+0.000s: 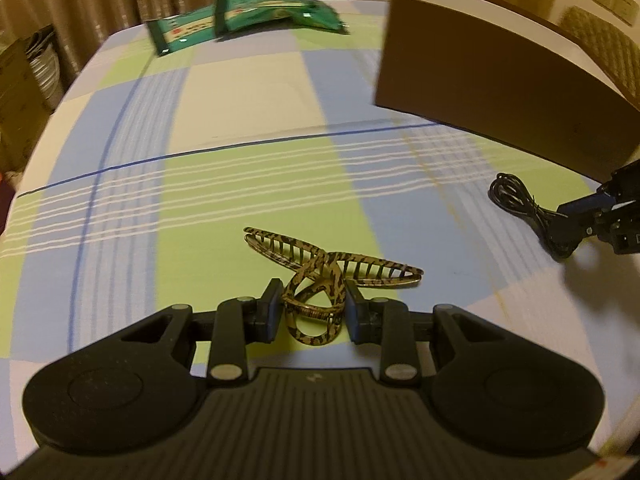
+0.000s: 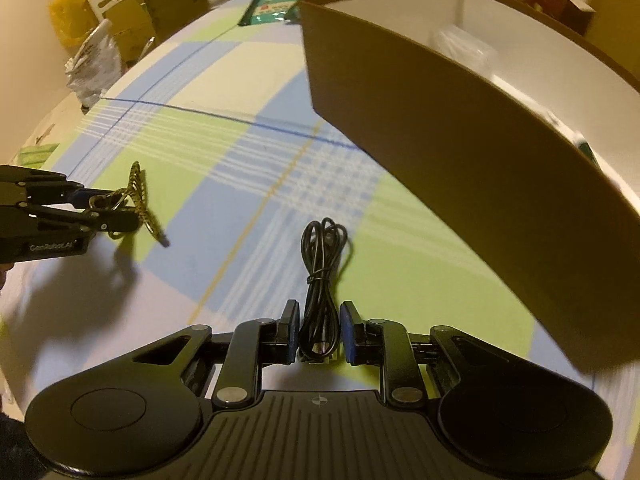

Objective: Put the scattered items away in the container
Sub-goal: 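Grasp the black USB cable with the right gripper while the left gripper holds the clip, then carry the hair clip and cable with both grippers over the box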

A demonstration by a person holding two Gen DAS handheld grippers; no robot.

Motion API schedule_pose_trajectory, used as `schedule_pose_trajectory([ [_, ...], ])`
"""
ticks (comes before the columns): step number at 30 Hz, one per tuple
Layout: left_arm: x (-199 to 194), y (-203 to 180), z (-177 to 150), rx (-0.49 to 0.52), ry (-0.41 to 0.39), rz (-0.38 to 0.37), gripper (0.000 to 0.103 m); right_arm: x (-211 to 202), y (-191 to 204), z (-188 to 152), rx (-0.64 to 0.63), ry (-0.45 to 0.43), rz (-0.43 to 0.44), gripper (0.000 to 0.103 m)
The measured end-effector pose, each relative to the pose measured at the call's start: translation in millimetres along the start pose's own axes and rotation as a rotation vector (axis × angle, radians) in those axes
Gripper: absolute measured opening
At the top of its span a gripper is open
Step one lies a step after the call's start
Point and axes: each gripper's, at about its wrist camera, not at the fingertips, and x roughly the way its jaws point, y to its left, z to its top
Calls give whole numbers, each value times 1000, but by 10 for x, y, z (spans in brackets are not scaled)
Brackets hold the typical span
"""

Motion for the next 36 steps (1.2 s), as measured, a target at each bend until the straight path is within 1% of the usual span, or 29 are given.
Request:
schedule_pose_trajectory([
  [5, 8, -192, -4, 36, 4, -35, 27, -126, -47, -169, 34, 2, -16, 20],
  [7, 13, -248, -2, 45, 5, -43, 27, -155, -50, -208, 37, -11, -17, 27],
  [9, 25, -290, 3, 53, 4, -49, 27, -159, -63, -217, 48, -27, -20, 55],
  [11, 37, -315, 13, 55, 6, -50, 27, -154, -67, -203, 50, -52, -25, 56],
  [15, 55, -317, 33, 50, 4, -46, 27, -57, -52, -141, 27, -63, -38, 56],
  [16, 61, -323, 40, 55, 3, -43, 29, -16, -45, -127, 18, -61, -43, 55],
  [18, 76, -335, 56, 62, 4, -46, 32, 44, -18, -122, 11, -54, -52, 55],
  [22, 91, -375, 65, 85, 0, -45, 32, 107, 17, -134, -15, -56, -54, 51],
  [24, 96, -391, 65, 96, -2, -45, 32, 111, 41, -143, -44, -66, -64, 40],
  [25, 96, -394, 63, 99, -4, -46, 32, 107, 41, -145, -45, -71, -63, 37],
  [26, 95, -398, 61, 103, -5, -47, 30, 106, 42, -144, -46, -74, -66, 29],
  [27, 92, -401, 59, 106, -5, -49, 28, 103, 41, -146, -48, -75, -65, 24],
  [28, 88, -404, 58, 108, -6, -50, 26, 97, 40, -152, -47, -75, -63, 14],
  [29, 83, -406, 54, 109, -5, -51, 25, 92, 40, -160, -44, -74, -62, 11],
  [36, 47, -434, 14, 118, 2, -52, 25, 24, 19, -260, -1, -76, -52, 11],
])
